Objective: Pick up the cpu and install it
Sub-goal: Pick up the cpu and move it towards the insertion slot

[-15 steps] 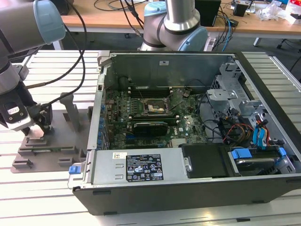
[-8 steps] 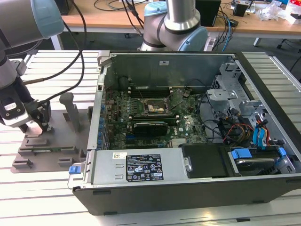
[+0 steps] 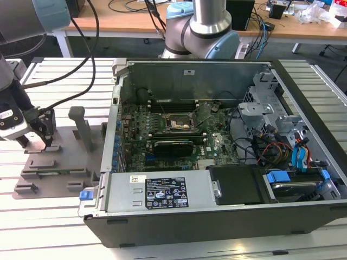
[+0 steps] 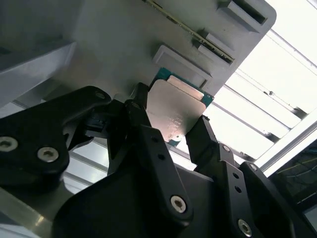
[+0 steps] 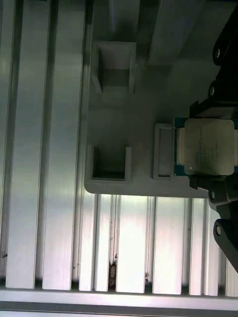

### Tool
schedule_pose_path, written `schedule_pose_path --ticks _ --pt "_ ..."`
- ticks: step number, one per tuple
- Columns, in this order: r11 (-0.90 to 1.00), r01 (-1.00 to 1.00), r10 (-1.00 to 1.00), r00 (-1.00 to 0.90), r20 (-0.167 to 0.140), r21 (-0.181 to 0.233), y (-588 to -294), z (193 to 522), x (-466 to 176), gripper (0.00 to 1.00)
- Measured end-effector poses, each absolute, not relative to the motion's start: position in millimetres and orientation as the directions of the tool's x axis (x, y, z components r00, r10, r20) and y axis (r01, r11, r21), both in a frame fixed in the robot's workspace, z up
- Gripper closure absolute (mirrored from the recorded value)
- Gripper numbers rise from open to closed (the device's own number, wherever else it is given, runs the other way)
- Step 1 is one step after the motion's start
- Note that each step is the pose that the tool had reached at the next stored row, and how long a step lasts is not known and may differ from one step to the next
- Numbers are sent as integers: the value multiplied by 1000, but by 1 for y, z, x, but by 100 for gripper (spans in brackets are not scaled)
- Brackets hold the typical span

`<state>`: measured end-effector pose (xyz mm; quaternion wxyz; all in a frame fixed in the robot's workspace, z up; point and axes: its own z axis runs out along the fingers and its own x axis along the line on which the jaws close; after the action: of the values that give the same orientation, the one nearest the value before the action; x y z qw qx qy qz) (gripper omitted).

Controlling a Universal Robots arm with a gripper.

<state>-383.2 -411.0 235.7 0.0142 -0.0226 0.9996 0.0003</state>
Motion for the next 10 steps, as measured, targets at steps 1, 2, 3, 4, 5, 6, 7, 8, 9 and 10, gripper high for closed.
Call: schedule_pose_path --ticks 1,2,3,4,5,6,7,8,9,10 --pt "999 -45 -45 -999 -29 0 -411 237 -383 45" --pt "999 -45 -45 -999 -28 0 -411 238 -383 45" --pt "999 -45 -45 -999 -28 0 -411 240 -383 45" --pt "999 -45 -45 -999 -28 0 -411 241 -383 45" --pt "999 -45 -45 -999 -28 0 -411 242 -383 45" --pt "999 -45 -45 -999 -28 0 -411 245 -383 45" --pt "999 -45 -45 -999 -28 0 -410 248 -383 45" --pt "999 -45 -45 -999 -29 0 -410 249 -383 45" --pt "999 -45 -45 -999 -28 0 -410 251 -383 45" --pt "999 -45 -45 -999 -28 0 -410 253 -383 45"
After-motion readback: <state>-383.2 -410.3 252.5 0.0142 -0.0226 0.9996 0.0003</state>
